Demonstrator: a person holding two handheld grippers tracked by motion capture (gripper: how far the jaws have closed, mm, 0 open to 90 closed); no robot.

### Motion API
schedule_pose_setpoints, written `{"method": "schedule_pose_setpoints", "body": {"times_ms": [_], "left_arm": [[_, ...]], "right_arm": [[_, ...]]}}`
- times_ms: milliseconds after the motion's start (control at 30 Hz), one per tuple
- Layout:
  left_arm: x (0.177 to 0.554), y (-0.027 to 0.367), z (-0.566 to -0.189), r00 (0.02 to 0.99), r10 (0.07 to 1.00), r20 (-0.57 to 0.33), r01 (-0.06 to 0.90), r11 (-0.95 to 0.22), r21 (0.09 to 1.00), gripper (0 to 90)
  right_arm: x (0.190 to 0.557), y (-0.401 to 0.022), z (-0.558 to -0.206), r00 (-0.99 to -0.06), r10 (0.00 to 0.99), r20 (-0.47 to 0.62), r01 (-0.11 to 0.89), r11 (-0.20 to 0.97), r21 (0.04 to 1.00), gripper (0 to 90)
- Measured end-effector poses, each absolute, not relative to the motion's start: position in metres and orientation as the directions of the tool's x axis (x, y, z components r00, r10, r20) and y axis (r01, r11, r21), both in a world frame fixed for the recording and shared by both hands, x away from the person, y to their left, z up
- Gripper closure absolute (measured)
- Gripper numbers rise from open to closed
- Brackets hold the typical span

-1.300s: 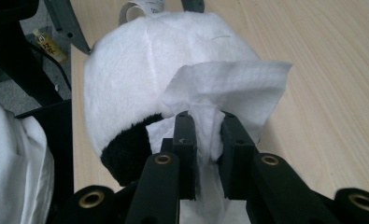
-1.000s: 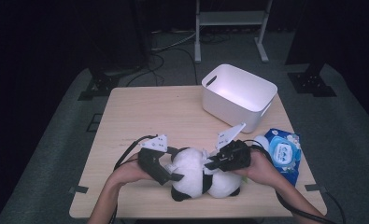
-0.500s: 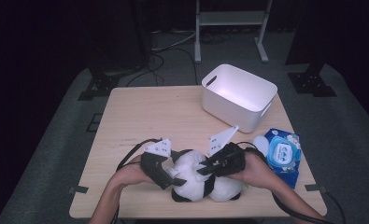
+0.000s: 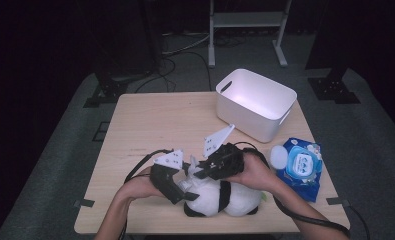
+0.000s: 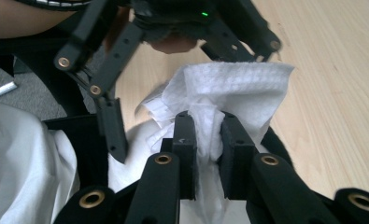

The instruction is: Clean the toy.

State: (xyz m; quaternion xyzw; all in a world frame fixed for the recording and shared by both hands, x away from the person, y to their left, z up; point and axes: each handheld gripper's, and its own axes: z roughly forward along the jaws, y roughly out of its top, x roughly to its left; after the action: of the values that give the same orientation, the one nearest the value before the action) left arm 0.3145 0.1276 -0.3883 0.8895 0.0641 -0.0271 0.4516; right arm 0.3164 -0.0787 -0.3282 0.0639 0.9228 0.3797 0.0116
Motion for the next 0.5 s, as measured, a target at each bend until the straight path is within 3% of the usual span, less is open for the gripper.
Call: {"method": "schedule_pose_setpoints", "body": {"times_ms": [500], "left_arm": [[0.312,0.127,-0.387,0.993,0.078,-0.091,0.119,-0.594,0.795,7.3]], "right_arm": [[0.336,-0.147,-0.35,-0.952,0.292,0.09,0.274,0.686,0.674,77.8]]}}
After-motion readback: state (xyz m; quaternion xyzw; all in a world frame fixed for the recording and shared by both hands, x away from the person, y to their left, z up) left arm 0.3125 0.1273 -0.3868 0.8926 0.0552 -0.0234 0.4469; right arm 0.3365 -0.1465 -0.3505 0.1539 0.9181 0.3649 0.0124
